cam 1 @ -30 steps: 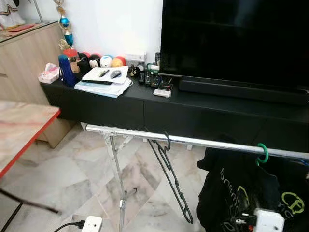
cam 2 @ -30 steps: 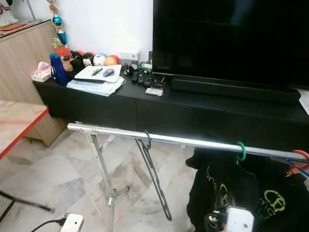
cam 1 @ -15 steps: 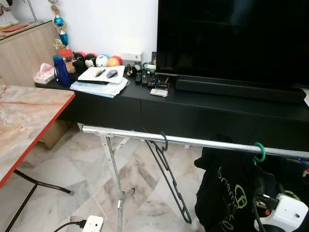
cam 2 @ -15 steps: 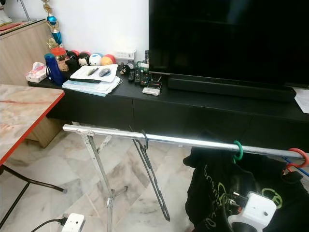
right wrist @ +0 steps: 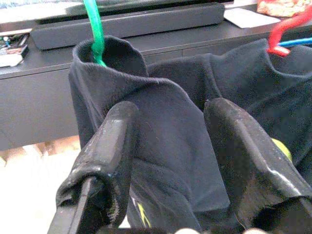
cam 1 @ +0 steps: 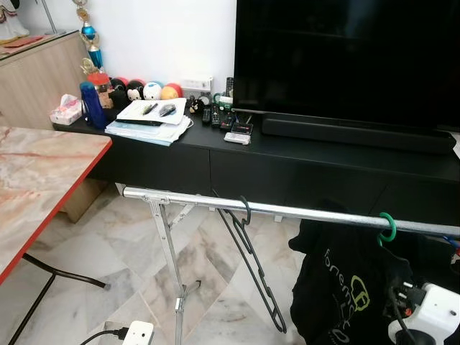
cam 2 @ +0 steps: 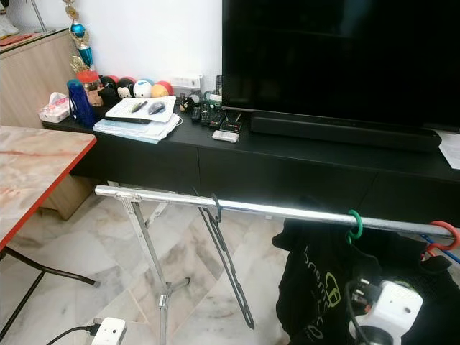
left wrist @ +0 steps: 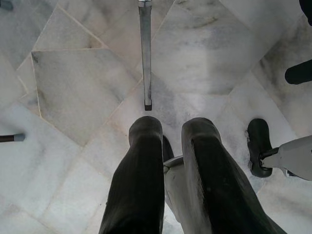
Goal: Hang hanger
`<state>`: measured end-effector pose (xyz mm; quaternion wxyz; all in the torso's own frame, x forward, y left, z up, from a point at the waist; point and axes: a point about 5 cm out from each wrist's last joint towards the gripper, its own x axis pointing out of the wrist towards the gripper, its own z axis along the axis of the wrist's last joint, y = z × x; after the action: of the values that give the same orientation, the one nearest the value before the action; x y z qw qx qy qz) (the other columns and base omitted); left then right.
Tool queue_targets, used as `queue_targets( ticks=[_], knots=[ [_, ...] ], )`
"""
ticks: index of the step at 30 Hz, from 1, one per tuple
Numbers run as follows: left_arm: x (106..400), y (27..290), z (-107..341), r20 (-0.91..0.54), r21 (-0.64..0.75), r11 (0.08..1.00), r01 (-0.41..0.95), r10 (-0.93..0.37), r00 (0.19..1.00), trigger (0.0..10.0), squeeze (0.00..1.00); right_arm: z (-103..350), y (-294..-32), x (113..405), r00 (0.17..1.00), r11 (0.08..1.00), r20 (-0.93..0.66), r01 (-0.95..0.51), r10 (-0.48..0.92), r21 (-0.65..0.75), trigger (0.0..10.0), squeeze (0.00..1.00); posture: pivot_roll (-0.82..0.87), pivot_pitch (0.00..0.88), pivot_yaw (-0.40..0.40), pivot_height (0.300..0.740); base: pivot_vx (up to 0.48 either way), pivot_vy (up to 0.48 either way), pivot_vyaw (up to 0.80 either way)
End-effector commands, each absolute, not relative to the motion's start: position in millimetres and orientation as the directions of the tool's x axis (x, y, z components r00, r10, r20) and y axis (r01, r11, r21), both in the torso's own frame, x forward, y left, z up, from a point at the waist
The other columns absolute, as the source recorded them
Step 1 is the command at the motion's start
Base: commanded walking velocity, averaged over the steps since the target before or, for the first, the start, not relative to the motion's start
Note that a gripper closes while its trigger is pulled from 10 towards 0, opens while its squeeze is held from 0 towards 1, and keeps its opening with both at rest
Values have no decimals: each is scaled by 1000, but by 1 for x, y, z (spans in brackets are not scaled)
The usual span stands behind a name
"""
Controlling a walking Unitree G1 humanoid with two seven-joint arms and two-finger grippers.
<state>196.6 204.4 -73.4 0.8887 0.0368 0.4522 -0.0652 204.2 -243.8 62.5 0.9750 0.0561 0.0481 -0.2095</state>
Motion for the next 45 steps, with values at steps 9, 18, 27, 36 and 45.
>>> queue_targets(
  ticks=[9, 18, 27, 36, 45],
  knots=[
    [191, 206, -76, -822, 5, 990, 141, -76, 564, 10000, 0, 55, -253, 216, 901, 910, -216, 404, -377, 96, 10000, 0, -54, 0, 1, 740, 0, 0, 0],
    [191, 208, -76, -823, 9, 990, 139, -72, 564, 10000, 0, 45, -247, 215, 888, 912, -296, 397, -352, 105, 10000, 0, -49, 0, 3, 740, 0, 0, 0],
    [191, 208, -76, -824, 7, 989, 144, -76, 562, 10000, 0, 67, -245, 205, 890, 878, -105, 455, -443, 147, 10000, 0, -53, 6, 2, 740, 0, 0, 0],
    [190, 205, -77, -828, 3, 988, 155, -84, 554, 10000, 0, 64, -234, 189, 891, 885, -78, 454, -448, 100, 10000, 0, -64, 9, 1, 740, 0, 0, 0],
    [188, 202, -78, -831, -2, 986, 167, -94, 548, 10000, 0, 44, -228, 188, 886, 886, -208, 445, -414, 130, 10000, 0, -66, 0, -2, 740, 0, 0, 0]
  ],
)
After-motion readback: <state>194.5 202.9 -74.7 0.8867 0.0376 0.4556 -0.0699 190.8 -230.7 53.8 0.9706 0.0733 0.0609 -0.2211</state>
